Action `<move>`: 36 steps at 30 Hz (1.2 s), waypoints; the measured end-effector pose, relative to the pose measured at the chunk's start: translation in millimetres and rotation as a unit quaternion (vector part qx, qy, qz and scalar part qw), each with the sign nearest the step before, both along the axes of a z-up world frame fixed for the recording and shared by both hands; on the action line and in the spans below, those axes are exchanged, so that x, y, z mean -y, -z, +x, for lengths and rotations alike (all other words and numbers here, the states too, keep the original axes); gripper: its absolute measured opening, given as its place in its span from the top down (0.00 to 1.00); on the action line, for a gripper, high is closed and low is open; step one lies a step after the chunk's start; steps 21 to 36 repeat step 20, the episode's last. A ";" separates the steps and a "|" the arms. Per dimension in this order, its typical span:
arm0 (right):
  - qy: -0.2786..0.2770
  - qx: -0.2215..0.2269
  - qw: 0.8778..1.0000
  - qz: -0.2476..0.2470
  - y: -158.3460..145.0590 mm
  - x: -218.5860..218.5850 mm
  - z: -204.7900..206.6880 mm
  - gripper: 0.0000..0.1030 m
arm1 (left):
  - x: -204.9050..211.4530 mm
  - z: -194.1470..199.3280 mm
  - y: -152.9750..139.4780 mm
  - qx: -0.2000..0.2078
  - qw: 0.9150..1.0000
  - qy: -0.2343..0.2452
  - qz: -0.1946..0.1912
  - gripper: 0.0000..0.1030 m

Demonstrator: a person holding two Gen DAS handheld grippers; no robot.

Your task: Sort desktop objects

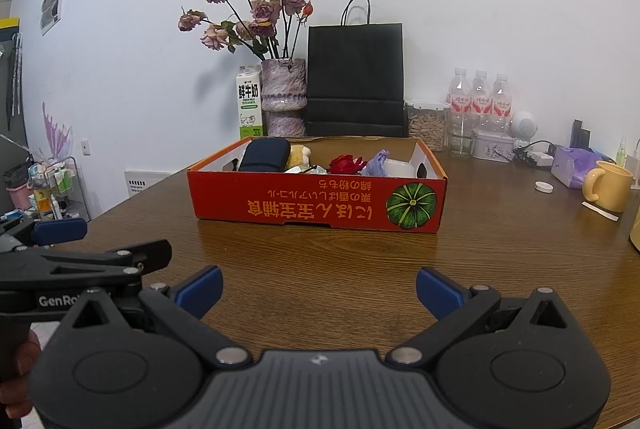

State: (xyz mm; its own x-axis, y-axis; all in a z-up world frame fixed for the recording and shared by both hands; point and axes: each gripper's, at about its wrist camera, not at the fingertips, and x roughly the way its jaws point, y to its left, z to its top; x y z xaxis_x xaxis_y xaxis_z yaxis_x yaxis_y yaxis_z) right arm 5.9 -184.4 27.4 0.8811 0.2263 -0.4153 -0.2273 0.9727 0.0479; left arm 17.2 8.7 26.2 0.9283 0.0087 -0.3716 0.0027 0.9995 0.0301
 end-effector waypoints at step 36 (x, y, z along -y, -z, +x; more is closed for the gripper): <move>0.001 -0.001 1.000 0.000 2.8 -0.1 0.6 0.00 | 0.3 2.5 2.7 -0.002 1.000 0.001 -0.002 0.00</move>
